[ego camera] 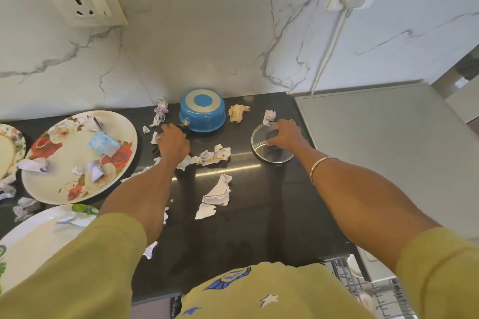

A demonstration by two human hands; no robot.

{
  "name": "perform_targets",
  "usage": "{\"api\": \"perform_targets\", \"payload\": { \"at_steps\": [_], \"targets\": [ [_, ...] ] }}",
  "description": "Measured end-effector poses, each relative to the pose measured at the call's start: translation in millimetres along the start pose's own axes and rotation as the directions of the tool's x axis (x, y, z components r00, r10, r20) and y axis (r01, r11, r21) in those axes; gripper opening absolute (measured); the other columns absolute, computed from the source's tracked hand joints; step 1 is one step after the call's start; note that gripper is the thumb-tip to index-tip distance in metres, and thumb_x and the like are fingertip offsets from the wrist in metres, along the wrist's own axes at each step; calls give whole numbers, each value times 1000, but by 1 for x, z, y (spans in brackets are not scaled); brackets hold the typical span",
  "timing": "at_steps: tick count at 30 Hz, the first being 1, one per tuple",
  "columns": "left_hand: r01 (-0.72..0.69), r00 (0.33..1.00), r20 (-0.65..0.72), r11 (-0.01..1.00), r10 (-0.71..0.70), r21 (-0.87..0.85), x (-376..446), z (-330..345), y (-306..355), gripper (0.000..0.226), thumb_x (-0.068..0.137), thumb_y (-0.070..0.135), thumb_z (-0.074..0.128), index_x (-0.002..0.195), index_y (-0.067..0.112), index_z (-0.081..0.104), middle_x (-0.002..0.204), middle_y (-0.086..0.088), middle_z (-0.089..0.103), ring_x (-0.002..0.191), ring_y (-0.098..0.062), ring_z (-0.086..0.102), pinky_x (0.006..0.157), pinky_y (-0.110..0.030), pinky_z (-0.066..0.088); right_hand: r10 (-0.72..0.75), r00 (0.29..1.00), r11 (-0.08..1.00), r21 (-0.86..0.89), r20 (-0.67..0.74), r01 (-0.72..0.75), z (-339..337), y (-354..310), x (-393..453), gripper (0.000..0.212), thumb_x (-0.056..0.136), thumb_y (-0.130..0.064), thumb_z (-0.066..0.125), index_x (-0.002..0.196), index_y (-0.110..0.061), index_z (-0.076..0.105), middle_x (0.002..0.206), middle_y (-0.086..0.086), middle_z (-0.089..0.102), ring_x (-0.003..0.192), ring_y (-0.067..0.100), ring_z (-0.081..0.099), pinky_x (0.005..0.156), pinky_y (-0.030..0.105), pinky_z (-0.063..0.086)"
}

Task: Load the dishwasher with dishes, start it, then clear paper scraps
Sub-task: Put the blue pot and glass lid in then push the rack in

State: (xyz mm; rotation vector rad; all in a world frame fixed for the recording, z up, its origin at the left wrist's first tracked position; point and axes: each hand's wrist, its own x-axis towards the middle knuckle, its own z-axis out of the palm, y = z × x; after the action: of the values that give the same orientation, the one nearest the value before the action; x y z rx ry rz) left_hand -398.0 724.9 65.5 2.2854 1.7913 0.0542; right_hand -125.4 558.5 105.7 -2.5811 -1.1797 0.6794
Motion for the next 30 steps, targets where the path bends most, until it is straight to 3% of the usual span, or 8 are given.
{"api": "perform_targets", "payload": {
  "at_steps": [5,16,22,30],
  "targets": [
    [-101,994,-53,995,101,-4,-5,-11,-5,37,95,25,58,122,2,47,117,-18,59,104,-33,61,87,-42,50,-36,997,998,-59,-62,32,5,-8,-11,58,82,-36,74,127,-8,51,130,17,46,117,37,52,93,39,47],
    [-80,992,-109,982,62,-172,-38,-25,-6,34,96,21,57,122,3,47,116,-17,60,104,-33,61,91,-46,52,-85,982,994,-77,-166,73,-2,-16,-41,56,84,-33,71,130,-8,53,129,17,48,116,37,52,95,38,48],
    [-111,982,-175,974,76,-198,-64,-31,-1,31,95,19,58,119,2,48,113,-17,60,100,-33,62,89,-47,53,-103,976,993,-77,-194,89,-9,-8,-59,53,81,-36,70,125,-9,57,123,17,51,115,36,53,92,38,48],
    [-55,981,-195,980,17,-192,-126,-26,22,32,98,22,55,120,1,46,118,-20,59,105,-38,61,89,-49,50,-151,967,988,-69,-203,140,-10,20,-94,56,86,-38,69,129,-7,52,132,19,48,120,38,51,97,40,47]
  ]
}}
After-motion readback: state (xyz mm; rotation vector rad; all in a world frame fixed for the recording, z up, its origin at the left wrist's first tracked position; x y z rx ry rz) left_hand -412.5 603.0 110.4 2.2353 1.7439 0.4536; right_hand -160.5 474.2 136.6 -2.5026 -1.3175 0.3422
